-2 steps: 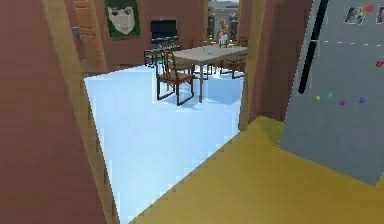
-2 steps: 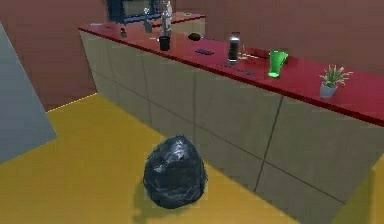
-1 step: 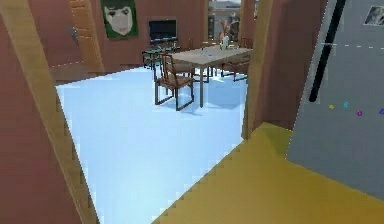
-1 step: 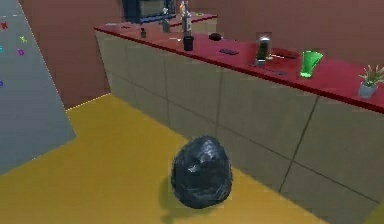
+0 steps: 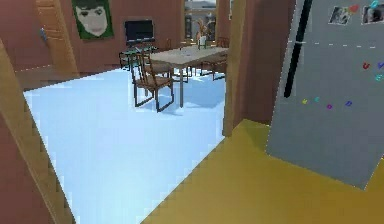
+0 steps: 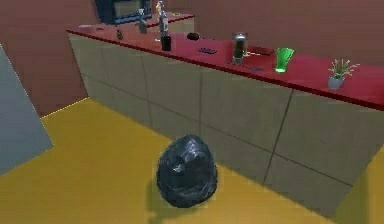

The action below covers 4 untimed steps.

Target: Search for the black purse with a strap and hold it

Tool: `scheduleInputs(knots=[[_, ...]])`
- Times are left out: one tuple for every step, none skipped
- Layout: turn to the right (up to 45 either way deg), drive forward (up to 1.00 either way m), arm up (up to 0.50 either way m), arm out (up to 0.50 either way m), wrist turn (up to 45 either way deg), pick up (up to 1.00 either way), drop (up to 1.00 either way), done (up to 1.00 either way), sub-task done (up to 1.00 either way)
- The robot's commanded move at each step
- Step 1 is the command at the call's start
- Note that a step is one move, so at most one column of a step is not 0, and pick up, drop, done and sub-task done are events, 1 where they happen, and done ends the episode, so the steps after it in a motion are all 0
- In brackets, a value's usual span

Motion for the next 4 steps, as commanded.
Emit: scheduleInputs(knots=[[0.0, 0.50, 0.00, 0.00, 0.0, 0.00, 0.00, 0.00, 0.00], [-24.0, 0.00, 0.00, 0.00, 0.0, 0.00, 0.00, 0.00, 0.00], [-3.0, 0.00, 0.00, 0.00, 0.0, 0.00, 0.00, 0.00, 0.00], [45.0, 0.00, 0.00, 0.00, 0.0, 0.00, 0.00, 0.00, 0.00]])
